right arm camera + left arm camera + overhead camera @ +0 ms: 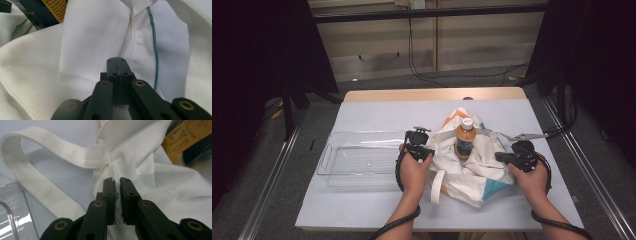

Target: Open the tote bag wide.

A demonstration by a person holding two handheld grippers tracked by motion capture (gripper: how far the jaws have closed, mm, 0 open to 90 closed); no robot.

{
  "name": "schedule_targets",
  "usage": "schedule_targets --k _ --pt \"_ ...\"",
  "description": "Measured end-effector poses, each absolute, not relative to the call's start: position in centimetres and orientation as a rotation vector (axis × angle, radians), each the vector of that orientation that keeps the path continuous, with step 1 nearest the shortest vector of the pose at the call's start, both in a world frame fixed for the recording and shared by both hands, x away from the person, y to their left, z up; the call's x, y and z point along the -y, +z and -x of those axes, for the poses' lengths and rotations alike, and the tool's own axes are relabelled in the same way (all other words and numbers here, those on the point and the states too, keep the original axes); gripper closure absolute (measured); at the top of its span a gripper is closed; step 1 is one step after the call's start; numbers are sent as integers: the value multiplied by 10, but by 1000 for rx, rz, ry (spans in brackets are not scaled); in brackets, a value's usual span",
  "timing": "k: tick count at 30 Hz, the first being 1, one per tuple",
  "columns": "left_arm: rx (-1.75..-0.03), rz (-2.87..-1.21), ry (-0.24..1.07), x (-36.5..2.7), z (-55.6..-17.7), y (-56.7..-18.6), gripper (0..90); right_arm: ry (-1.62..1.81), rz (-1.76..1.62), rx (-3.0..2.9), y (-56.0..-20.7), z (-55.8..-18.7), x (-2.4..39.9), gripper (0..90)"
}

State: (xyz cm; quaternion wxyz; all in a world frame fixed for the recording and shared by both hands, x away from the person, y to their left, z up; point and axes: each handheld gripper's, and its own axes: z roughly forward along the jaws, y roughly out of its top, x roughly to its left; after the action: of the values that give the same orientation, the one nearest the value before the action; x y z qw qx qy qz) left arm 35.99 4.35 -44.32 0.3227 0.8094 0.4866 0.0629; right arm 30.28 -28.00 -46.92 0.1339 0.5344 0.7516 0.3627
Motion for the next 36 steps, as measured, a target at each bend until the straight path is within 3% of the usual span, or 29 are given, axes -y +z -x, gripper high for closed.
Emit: schedule_targets --k 6,12,19,28,36 --pt "-1248 -2088 189 -45 -358 -424 747 1042 -1543 -2176 -471 -304 279 900" --pt "-1203 -2089 206 -42 -356 -410 723 1031 -1552 -2177 -468 -303 279 900" --pt "-1145 -2062 164 -35 -350 -401 741 1023 -1546 -2182 -464 -303 279 900" --pt "-1121 -2072 76 -25 -345 -422 739 1027 -1547 -2179 -462 -303 278 900" --pt "-1143 -2118 50 -28 -343 -437 841 1032 -1547 -2177 -463 -303 278 900"
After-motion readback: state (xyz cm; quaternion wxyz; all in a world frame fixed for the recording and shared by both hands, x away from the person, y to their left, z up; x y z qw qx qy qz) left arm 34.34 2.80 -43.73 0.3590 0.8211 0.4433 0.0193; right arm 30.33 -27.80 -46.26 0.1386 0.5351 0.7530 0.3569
